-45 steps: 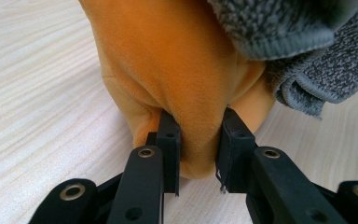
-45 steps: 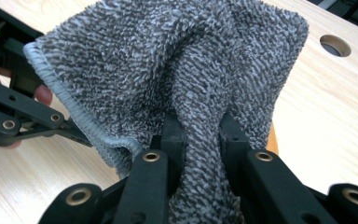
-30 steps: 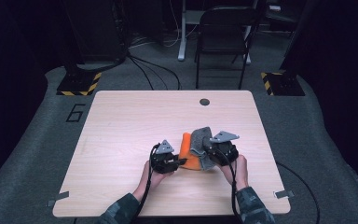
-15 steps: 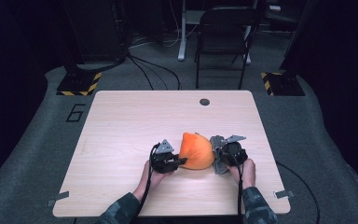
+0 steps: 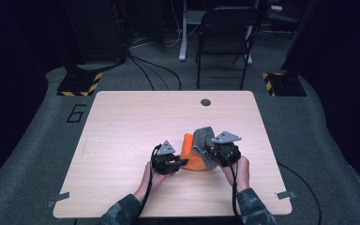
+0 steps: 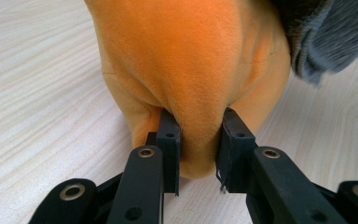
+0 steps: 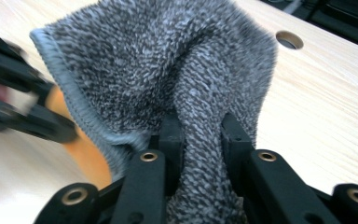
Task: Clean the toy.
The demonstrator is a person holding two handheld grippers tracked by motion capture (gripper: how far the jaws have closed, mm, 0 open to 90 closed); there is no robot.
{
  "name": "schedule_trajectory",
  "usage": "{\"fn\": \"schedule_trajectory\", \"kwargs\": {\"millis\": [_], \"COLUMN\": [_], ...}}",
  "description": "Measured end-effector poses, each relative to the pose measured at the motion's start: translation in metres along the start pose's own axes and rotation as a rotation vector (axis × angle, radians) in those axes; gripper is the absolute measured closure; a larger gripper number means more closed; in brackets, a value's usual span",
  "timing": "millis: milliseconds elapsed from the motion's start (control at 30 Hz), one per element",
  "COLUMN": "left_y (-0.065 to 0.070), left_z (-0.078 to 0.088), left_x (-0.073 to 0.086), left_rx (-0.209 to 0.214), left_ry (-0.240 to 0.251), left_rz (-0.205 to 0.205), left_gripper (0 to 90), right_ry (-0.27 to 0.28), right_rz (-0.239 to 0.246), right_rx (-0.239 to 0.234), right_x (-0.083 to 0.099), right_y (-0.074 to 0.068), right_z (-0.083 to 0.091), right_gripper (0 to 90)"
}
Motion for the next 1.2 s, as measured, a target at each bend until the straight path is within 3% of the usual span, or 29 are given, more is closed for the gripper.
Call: {"fn": "schedule_trajectory", "kwargs": {"millis": [133, 167, 233, 300, 333, 433, 500, 567, 667, 700, 733, 767, 833, 900, 967, 1033, 1067, 1200], "left_y": [-0.001, -0.001, 0.000, 0.000, -0.001, -0.001, -0.001, -0.001, -0.002, -0.002, -0.002, -0.002, -0.001, -0.002, -0.001, -0.003, -0.002, -0.003], "left_z": [0.000, 0.000, 0.000, 0.000, 0.000, 0.000, 0.000, 0.000, 0.000, 0.000, -0.001, -0.001, 0.000, 0.000, 0.000, -0.001, -0.001, 0.001], "left_x": [0.000, 0.000, 0.000, 0.000, 0.000, -0.001, -0.001, 0.000, 0.000, 0.000, 0.000, 0.000, 0.000, 0.000, 0.001, 0.001, 0.001, 0.001], "left_rx": [-0.001, -0.001, -0.002, -0.001, -0.001, 0.002, 0.000, 0.004, 0.002, 0.002, 0.001, -0.001, 0.000, -0.002, 0.000, 0.006, 0.009, 0.014], "left_ry": [0.005, 0.006, 0.007, 0.006, 0.007, 0.007, 0.007, 0.008, 0.010, 0.012, 0.012, 0.013, 0.007, 0.007, 0.003, 0.002, 0.005, 0.002], "left_rz": [0.003, 0.008, 0.007, 0.005, 0.002, 0.004, 0.000, 0.004, 0.006, 0.006, 0.007, 0.001, 0.001, -0.011, -0.003, -0.007, 0.007, -0.016], "left_gripper": [73.2, 73.2, 73.2, 73.2, 73.2, 73.1, 73.1, 73.1, 73.0, 72.9, 72.9, 72.9, 72.8, 72.6, 72.1, 71.4, 70.7, 64.9], "right_ry": [-0.029, -0.063, -0.077, -0.149, -0.149, -0.219, -0.248, -0.237, -0.141, -0.043, -0.043, -0.005, 0.035, 0.019, -0.034, -0.054, -0.054, -0.048], "right_rz": [-0.009, -0.036, -0.055, -0.093, -0.093, -0.113, -0.092, -0.097, -0.120, -0.108, -0.108, -0.095, -0.038, -0.009, 0.017, 0.041, 0.034, 0.014], "right_rx": [0.026, 0.051, 0.056, 0.082, 0.082, 0.082, 0.088, 0.089, 0.103, 0.079, 0.079, 0.071, 0.046, 0.025, 0.020, 0.037, 0.025, 0.020], "right_x": [0.010, 0.022, 0.029, 0.051, 0.051, 0.071, 0.079, 0.074, 0.046, 0.018, 0.018, 0.006, -0.009, -0.011, 0.001, 0.012, 0.011, 0.012], "right_y": [0.012, 0.021, 0.026, 0.038, 0.038, 0.044, 0.047, 0.050, 0.052, 0.046, 0.046, 0.040, 0.024, 0.007, -0.003, -0.006, -0.004, -0.003], "right_z": [-0.003, -0.004, -0.006, -0.013, -0.013, -0.022, -0.025, -0.020, -0.002, 0.013, 0.013, 0.019, 0.024, 0.018, 0.003, -0.007, -0.007, -0.007], "right_gripper": [75.7, 75.9, 75.9, 76.1, 76.1, 76.0, 75.9, 75.9, 75.9, 75.9, 75.9, 75.9, 75.9, 75.9, 76.2, 76.8, 76.9, 77.1]}}
Point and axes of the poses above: each handheld gripper's, and its own axes: z roughly backward along the jaws, x roughly out of its underside, y roughly to its right, the point moved 9 cm from there along -z, roughly forward along the jaws, and after that the axes turned 9 degrees about y, right-handed, at the moved point
